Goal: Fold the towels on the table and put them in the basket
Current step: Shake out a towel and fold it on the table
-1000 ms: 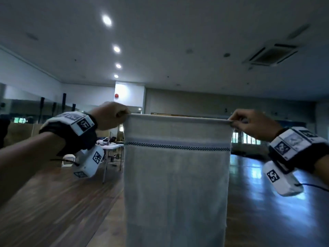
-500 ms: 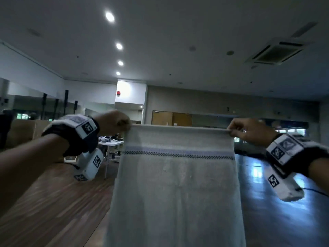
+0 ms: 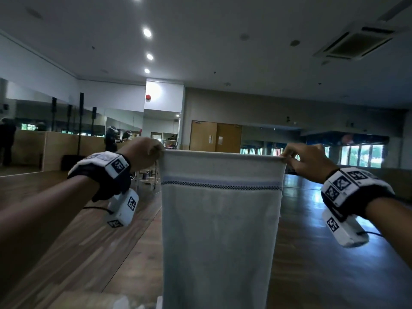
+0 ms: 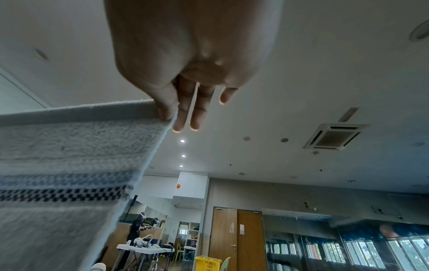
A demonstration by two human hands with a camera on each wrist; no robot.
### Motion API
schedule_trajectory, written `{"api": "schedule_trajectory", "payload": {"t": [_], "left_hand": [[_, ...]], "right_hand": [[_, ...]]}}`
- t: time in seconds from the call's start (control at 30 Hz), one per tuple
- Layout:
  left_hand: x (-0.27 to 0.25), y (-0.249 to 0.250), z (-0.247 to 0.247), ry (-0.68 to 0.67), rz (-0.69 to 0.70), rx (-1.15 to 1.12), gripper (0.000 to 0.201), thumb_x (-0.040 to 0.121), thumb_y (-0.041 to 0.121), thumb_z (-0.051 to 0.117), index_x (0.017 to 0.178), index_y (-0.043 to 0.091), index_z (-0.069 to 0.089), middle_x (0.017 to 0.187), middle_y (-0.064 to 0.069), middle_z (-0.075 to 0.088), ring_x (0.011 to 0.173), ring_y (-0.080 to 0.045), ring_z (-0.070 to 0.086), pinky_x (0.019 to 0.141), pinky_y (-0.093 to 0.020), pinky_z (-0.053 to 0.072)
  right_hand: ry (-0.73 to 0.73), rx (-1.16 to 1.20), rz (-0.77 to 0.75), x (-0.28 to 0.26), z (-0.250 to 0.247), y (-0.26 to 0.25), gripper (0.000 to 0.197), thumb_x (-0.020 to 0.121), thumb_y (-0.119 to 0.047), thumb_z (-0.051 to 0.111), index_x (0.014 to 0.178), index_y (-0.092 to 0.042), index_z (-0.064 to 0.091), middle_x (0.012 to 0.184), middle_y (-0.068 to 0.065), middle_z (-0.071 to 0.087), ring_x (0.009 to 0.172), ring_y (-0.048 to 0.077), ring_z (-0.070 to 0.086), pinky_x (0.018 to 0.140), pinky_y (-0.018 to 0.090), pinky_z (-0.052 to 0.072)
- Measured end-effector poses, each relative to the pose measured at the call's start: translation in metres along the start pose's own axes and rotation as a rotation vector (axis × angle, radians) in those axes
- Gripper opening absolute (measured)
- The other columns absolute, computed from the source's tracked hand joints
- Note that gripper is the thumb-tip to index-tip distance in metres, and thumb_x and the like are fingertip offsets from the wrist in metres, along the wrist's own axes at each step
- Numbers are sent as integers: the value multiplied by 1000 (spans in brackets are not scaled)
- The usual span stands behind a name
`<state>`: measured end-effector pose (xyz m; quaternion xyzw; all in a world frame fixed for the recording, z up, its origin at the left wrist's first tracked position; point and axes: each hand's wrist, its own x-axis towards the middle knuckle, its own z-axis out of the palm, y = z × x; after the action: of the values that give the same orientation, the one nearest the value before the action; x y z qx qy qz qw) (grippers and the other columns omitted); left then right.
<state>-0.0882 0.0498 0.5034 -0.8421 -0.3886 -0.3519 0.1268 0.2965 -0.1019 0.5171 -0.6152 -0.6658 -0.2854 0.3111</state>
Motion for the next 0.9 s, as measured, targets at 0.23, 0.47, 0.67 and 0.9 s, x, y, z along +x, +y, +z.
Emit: {"api": "schedule_trajectory", "payload": {"t": [0.23,0.47,0.67,0.9], "left_hand": [[-25,-2,-8,-89,9,-109,17,92,15,54,78,26,56,73,1,60,65,-17,57,58,-23,43],[-50,-1,-3,-155,40,-51,6,91,13,56,92,14,62,77,6,58,67,-5,56,53,-11,40],[-60,-8,16,-236,16,-121,8,92,15,56,89,15,63,82,-3,65,67,-2,58,59,-10,45],[-122,1,82,-391,34,-102,17,92,14,54,78,23,57,75,8,56,67,-9,51,58,-15,35]], "right_hand": [[-53,67,6,-20,-4,-9,8,89,-19,61,83,-24,57,85,-5,61,86,15,53,96,34,19],[-168,176,37,-37,13,-8,22,86,-24,65,72,-38,54,84,-10,64,89,20,61,97,56,37],[-213,219,60,-52,31,-5,22,86,-22,64,72,-37,55,82,-14,64,88,16,61,99,57,35],[-423,256,107,-116,77,-1,6,88,-21,62,82,-25,62,84,-19,61,89,11,58,99,48,32]]}}
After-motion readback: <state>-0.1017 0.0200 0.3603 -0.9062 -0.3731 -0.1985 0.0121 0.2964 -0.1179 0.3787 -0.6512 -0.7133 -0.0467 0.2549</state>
